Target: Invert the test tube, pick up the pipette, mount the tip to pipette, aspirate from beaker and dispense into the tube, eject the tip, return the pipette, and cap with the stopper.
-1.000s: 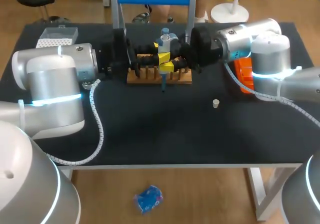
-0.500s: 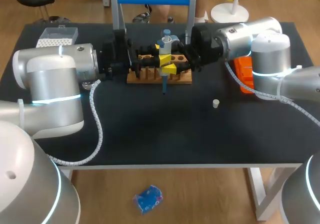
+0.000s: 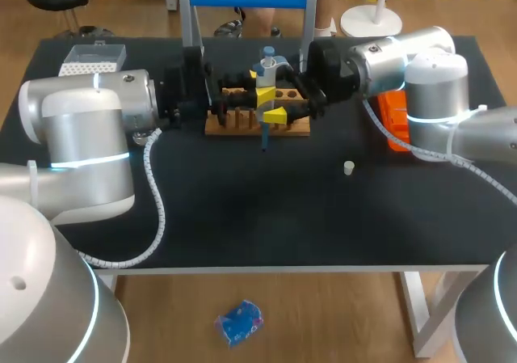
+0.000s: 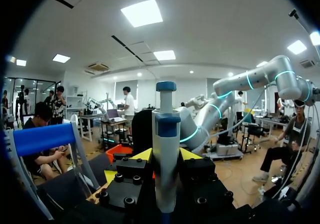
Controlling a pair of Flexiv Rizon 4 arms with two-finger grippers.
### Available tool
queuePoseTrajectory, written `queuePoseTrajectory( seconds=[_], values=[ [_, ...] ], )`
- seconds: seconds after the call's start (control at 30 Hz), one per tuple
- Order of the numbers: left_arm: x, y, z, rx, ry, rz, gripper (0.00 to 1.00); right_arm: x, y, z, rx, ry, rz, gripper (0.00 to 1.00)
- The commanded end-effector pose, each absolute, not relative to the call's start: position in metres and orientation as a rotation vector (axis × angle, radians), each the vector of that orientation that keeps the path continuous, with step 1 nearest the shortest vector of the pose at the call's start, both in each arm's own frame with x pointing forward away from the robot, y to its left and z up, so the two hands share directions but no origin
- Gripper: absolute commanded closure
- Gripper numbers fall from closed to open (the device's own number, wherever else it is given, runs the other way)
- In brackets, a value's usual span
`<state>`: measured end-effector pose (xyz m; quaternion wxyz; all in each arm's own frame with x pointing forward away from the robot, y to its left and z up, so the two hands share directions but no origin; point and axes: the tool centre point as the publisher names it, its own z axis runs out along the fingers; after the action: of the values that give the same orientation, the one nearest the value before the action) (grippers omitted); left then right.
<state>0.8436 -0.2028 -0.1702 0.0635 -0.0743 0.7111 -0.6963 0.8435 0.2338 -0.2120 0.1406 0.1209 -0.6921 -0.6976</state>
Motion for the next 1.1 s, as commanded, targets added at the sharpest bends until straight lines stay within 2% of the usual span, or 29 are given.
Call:
queuePoseTrajectory(
  seconds=[0.03,0.6,1.1],
  values=[
    [0.843,-0.203,-0.17,-0.225,2.144,-2.102,1.0,0.842,0.233,-0.21,0.345,-2.009,-2.018,0.0],
    [0.838,-0.201,-0.171,-0.233,2.147,-2.098,1.0,0.842,0.226,-0.207,0.326,-2.038,-2.042,0.0],
    [0.847,-0.185,-0.164,-0.241,2.144,-2.031,1.0,0.825,0.193,-0.203,0.272,-2.089,-2.044,0.0]
  ],
)
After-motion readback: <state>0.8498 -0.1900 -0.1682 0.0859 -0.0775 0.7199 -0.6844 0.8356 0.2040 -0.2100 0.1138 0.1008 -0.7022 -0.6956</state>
